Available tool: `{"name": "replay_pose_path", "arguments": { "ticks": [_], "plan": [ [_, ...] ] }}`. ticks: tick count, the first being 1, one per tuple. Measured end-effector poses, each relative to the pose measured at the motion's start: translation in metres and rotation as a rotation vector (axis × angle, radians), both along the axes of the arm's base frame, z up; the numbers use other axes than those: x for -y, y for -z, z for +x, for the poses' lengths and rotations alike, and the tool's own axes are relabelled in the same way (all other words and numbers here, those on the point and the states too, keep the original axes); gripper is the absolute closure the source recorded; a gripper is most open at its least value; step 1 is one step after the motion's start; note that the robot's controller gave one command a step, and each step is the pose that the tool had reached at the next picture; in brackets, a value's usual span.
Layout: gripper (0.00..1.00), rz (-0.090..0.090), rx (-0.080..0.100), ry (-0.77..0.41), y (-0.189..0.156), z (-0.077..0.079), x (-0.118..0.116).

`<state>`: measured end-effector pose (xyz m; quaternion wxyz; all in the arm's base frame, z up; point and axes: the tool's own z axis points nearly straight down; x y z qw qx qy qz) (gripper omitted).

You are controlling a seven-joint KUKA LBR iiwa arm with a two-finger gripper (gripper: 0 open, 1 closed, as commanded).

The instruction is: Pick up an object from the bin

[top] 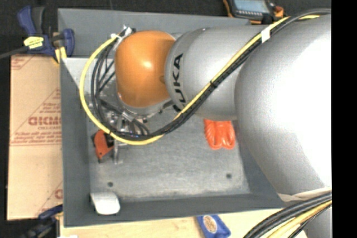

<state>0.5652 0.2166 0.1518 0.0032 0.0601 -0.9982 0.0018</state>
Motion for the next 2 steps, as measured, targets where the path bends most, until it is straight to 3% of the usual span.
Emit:
{"name": "replay_pose_path", "arguments": {
  "ticks": [1, 2],
  "plan": [
    [1.0, 0.0, 0.0, -0.017, -0.061, -0.007, 0.004],
    [1.0, 0.006, 0.015, -0.011, -0.083, 0.019, -0.001]
  ]
}}
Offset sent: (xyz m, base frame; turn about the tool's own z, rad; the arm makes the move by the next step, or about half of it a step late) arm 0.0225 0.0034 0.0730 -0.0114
